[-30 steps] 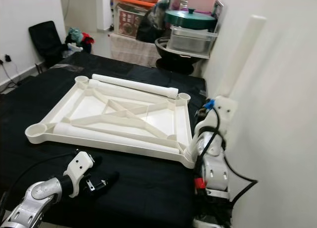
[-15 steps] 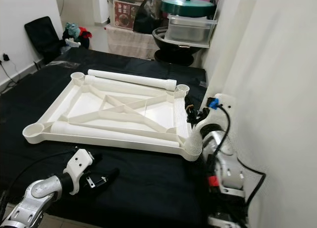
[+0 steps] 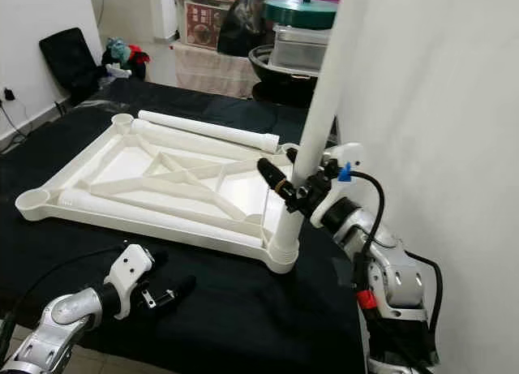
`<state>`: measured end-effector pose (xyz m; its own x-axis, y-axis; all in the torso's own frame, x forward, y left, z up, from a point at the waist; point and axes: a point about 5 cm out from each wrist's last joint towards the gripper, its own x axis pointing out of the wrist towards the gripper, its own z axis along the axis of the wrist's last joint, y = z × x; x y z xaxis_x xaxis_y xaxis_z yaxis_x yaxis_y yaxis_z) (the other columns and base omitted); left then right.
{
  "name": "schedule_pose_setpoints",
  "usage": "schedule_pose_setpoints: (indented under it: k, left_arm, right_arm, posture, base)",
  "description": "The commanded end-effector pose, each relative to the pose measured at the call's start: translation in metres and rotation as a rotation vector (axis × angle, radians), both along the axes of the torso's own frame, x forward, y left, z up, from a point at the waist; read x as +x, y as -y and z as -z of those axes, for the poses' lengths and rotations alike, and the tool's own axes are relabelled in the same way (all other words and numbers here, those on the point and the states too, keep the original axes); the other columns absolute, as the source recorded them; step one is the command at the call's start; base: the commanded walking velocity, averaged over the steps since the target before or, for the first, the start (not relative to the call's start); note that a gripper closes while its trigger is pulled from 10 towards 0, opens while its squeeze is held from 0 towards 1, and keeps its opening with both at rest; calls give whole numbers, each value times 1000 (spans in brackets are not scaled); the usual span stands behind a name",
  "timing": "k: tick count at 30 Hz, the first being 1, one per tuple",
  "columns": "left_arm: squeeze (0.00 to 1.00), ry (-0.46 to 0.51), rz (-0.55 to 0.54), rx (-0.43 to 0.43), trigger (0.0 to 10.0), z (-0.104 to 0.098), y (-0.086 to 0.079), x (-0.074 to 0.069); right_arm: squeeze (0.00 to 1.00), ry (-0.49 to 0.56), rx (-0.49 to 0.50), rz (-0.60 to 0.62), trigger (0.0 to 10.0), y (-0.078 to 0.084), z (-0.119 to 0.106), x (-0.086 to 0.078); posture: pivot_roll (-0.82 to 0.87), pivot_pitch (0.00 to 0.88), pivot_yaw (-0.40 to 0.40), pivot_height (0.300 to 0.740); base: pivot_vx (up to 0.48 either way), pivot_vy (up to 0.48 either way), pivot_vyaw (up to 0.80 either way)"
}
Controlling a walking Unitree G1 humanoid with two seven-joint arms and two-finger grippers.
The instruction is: Building children table
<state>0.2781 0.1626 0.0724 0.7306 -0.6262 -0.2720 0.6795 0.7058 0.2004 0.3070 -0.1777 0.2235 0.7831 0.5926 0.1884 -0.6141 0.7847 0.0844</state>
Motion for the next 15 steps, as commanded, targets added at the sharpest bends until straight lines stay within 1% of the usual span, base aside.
schedule_pose_setpoints:
  k: [1, 2, 3, 9, 10, 11, 13, 15]
  left_arm:
    - [0, -32, 6, 23, 10000, 6, -1, -3]
    - [0, -32, 6, 23, 10000, 6, -1, -3]
    - [0, -30, 7, 22, 10000, 6, -1, -2]
    - [0, -29, 9, 23, 10000, 5, -1, -1]
    - [0, -29, 12, 21, 10000, 5, 0, -1]
    - [0, -29, 12, 21, 10000, 5, 0, -1]
    - [0, -28, 17, 18, 10000, 5, 3, 0]
    - [0, -27, 18, 17, 10000, 6, 4, 1]
  right_arm:
    - [0, 2, -9, -58, 2039, -4, 1, -3]
    - [0, 2, -9, -58, 2039, -4, 1, -3]
    - [0, 2, -13, -73, 0, -4, 2, -3]
    - [0, 2, -22, -76, 0, -3, 3, -4]
    - [0, -8, -26, -42, 0, -1, 6, -2]
    - [0, -8, -26, -42, 0, -1, 6, -2]
    - [0, -29, -16, 25, 0, 4, 11, 1]
    - [0, -37, -11, 47, 0, 5, 13, 2]
  posture:
    - [76, 0, -118, 740]
    - [76, 0, -118, 740]
    - [75, 0, -117, 740]
    - [72, 0, -114, 740]
    - [64, 0, -112, 740]
    - [64, 0, -112, 740]
    - [60, 0, -111, 740]
    - [60, 0, -111, 740]
  base:
    - [0, 0, 0]
    - [0, 0, 0]
    - [0, 0, 0]
    - [0, 0, 0]
    - [0, 0, 0]
    - [0, 0, 0]
    - [0, 0, 0]
    - [0, 0, 0]
